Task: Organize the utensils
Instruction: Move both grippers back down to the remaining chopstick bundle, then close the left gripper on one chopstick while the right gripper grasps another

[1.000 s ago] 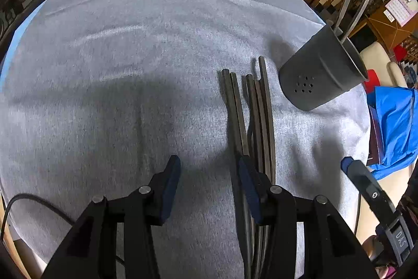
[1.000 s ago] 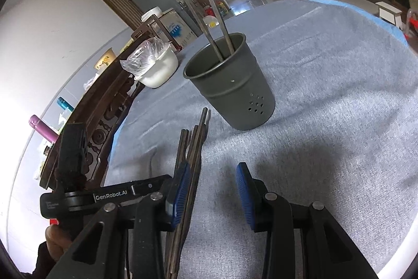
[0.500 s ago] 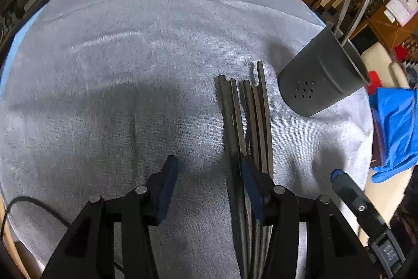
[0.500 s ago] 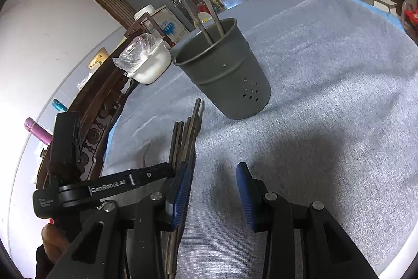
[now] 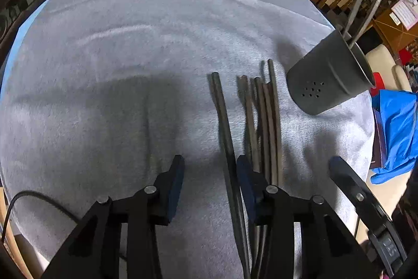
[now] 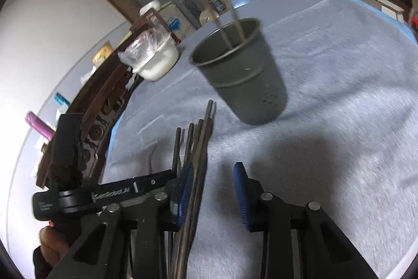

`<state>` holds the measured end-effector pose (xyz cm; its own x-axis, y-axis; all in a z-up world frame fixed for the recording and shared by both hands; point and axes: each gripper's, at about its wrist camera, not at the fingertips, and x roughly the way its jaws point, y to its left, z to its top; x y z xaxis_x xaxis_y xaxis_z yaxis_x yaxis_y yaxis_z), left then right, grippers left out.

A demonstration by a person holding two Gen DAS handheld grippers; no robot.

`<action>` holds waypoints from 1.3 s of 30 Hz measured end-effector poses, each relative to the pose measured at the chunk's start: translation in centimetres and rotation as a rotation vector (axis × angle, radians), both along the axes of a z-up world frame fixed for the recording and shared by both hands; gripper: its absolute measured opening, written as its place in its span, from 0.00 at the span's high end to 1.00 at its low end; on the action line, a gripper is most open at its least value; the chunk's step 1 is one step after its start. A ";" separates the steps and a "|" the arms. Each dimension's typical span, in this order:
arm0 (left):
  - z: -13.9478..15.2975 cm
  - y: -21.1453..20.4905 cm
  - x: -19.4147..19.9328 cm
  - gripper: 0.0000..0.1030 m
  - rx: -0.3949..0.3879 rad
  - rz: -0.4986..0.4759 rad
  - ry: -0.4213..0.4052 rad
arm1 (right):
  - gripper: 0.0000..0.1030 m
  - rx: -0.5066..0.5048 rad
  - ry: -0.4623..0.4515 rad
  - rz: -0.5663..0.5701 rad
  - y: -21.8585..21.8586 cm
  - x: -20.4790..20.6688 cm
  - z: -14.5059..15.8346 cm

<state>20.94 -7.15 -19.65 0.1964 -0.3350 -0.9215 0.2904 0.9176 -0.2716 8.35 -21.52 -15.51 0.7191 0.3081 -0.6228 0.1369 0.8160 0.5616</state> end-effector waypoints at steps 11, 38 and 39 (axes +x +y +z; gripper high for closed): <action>-0.3 1.9 0.7 0.60 -0.072 -0.002 0.036 | 0.87 0.019 0.127 0.084 2.7 4.3 -2.2; -0.5 0.0 1.9 0.90 -0.047 -0.013 0.082 | 0.92 -0.115 0.311 0.108 2.4 1.7 -1.5; -0.5 0.3 2.0 0.90 -0.055 -0.011 0.093 | 0.92 -0.110 0.319 0.108 2.4 1.7 -1.6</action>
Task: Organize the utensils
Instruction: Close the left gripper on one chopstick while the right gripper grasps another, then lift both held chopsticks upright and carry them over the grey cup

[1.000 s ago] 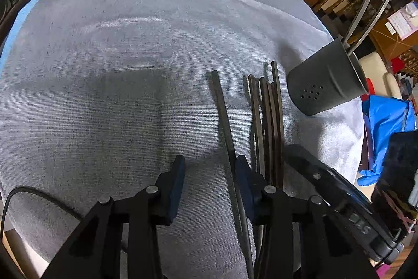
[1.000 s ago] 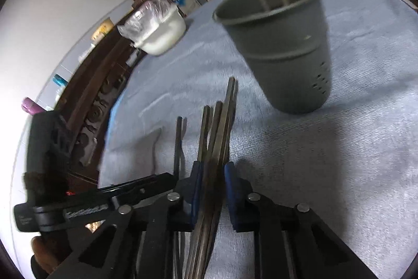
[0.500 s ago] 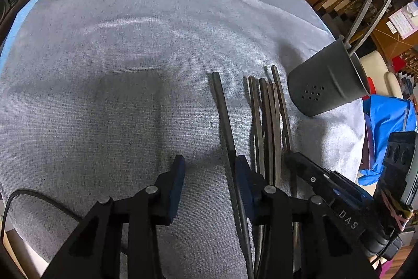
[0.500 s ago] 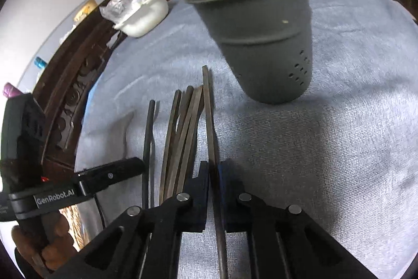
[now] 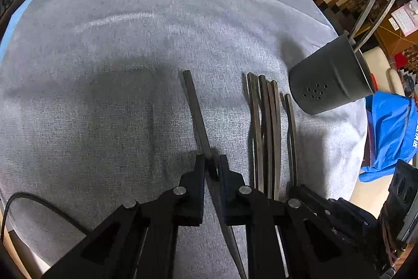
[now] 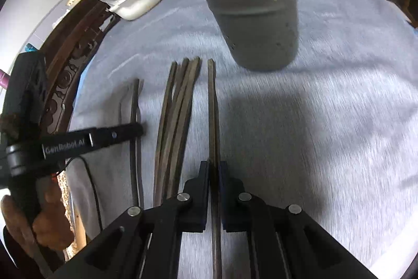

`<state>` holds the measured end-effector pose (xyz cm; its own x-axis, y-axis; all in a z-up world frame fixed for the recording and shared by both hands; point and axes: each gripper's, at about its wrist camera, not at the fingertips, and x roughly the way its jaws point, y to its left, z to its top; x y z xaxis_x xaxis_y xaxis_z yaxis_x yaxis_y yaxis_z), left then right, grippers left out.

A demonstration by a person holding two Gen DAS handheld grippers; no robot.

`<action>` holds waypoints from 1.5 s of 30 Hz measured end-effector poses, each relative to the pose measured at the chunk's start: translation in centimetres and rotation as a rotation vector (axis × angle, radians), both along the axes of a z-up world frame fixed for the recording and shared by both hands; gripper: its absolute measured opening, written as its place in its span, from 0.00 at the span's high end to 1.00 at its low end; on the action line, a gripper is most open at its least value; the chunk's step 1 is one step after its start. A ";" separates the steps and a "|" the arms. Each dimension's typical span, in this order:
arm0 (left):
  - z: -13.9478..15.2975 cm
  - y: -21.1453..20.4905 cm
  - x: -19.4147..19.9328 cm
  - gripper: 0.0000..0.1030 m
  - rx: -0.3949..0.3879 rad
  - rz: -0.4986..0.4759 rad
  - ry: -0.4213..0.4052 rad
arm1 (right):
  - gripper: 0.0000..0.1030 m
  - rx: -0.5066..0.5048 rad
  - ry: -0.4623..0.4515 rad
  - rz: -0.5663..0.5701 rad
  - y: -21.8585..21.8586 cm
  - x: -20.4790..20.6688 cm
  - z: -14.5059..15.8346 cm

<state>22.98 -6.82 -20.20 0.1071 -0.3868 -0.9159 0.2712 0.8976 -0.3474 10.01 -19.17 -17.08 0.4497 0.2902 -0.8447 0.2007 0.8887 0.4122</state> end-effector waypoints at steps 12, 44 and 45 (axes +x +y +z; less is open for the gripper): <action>1.0 1.3 3.1 0.62 0.014 0.044 0.060 | 0.90 -0.157 0.014 0.026 0.4 4.6 0.6; 17.3 4.9 0.3 0.94 -0.158 0.129 -0.370 | 0.94 0.081 -0.765 -0.064 -3.7 -2.7 13.1; 18.6 4.6 0.2 0.94 -0.175 0.126 -0.406 | 0.94 0.088 -0.837 -0.112 -4.6 -3.2 13.9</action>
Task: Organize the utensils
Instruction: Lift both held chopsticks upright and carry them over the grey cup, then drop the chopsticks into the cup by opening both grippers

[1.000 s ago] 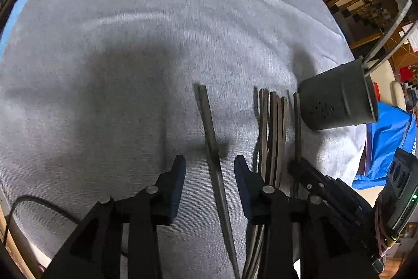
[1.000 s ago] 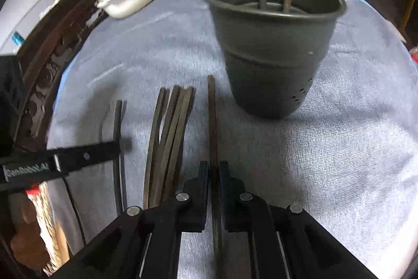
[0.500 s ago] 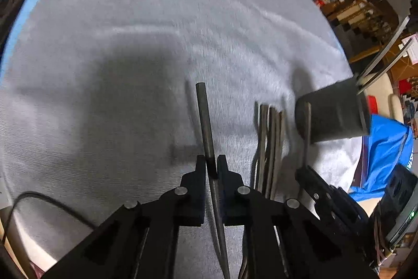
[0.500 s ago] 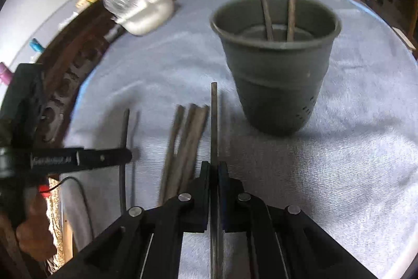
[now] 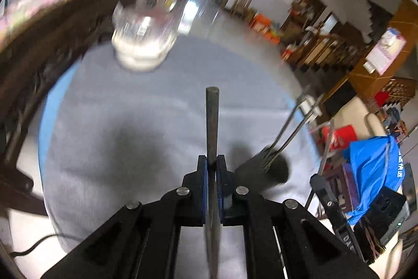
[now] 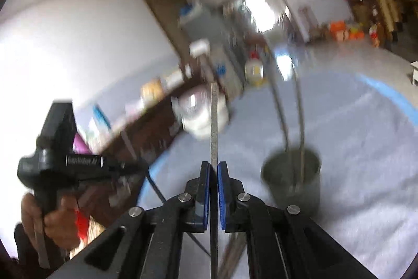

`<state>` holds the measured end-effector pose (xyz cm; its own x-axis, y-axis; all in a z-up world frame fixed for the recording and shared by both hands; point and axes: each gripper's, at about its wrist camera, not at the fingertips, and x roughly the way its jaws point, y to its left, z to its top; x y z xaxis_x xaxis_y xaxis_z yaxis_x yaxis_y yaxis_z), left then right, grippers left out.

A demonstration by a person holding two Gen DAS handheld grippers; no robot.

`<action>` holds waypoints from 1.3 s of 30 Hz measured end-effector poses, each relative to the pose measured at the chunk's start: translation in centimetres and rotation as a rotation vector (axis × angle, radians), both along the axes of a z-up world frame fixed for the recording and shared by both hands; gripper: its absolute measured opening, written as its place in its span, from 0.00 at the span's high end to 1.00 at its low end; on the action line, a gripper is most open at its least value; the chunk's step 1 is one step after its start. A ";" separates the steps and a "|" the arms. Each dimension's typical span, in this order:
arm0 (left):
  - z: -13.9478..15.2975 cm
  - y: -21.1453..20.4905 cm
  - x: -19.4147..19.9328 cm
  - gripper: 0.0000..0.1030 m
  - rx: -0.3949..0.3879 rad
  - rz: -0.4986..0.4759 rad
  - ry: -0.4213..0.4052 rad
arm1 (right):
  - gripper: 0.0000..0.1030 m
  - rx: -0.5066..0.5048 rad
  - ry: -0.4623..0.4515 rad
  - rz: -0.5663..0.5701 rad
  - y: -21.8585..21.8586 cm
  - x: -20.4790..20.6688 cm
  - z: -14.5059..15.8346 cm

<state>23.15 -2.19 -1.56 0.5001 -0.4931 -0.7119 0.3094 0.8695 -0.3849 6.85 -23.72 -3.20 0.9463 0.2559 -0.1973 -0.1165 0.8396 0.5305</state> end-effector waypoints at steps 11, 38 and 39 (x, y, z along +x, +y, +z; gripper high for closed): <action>7.9 -6.1 0.6 0.94 -0.084 -0.032 -0.215 | 0.94 -0.097 -0.342 -0.406 -2.7 1.2 3.8; -0.3 -11.2 -1.0 0.92 0.024 -0.126 -0.073 | 0.92 -0.160 -0.139 -0.356 -3.9 3.5 -1.6; -0.4 -10.8 -1.3 0.89 0.022 -0.132 -0.070 | 0.91 -0.148 -0.117 -0.336 -3.9 3.3 -1.7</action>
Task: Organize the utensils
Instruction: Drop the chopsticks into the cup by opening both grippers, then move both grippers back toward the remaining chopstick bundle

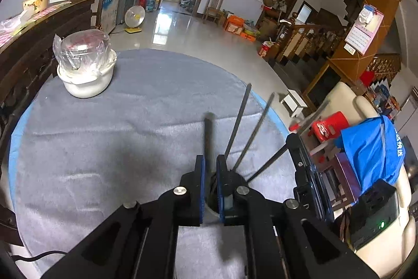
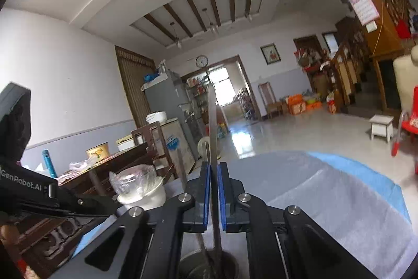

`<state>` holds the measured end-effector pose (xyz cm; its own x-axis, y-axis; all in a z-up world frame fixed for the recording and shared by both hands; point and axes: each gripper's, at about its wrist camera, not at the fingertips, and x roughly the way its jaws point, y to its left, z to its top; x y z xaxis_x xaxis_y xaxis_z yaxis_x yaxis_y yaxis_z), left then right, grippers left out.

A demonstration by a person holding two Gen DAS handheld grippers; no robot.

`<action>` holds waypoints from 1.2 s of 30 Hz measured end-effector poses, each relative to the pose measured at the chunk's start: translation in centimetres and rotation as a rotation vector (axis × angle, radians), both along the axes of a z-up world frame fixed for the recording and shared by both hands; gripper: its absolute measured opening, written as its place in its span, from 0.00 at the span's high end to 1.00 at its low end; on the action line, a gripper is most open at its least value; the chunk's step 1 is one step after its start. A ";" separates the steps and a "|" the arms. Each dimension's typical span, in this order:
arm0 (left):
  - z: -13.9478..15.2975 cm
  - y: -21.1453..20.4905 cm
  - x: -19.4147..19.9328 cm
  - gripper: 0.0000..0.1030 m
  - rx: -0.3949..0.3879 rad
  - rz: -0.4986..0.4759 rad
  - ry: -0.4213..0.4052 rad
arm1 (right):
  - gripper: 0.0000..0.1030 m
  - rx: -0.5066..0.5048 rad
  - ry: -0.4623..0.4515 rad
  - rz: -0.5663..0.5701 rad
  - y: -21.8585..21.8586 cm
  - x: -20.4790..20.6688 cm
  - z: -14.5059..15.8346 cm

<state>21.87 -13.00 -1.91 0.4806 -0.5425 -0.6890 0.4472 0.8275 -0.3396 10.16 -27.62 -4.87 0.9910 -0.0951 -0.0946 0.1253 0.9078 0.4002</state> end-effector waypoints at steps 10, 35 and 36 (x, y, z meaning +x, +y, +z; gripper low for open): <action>-1.2 4.4 -2.8 0.47 0.104 0.058 -0.052 | 0.87 0.109 0.120 0.111 -0.9 -3.5 -1.2; -12.7 9.1 -6.6 0.40 0.314 0.066 0.182 | 0.62 0.124 0.394 0.328 5.0 -5.7 -8.3; -13.1 9.1 -6.6 0.40 0.316 0.066 0.188 | 0.62 0.137 0.403 0.336 4.9 -5.5 -8.7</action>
<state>15.29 -3.91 -14.98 0.3566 -0.2609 -0.8971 0.3437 0.9295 -0.1337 4.67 -22.74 -13.59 0.8473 0.2602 -0.4629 0.0055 0.8674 0.4976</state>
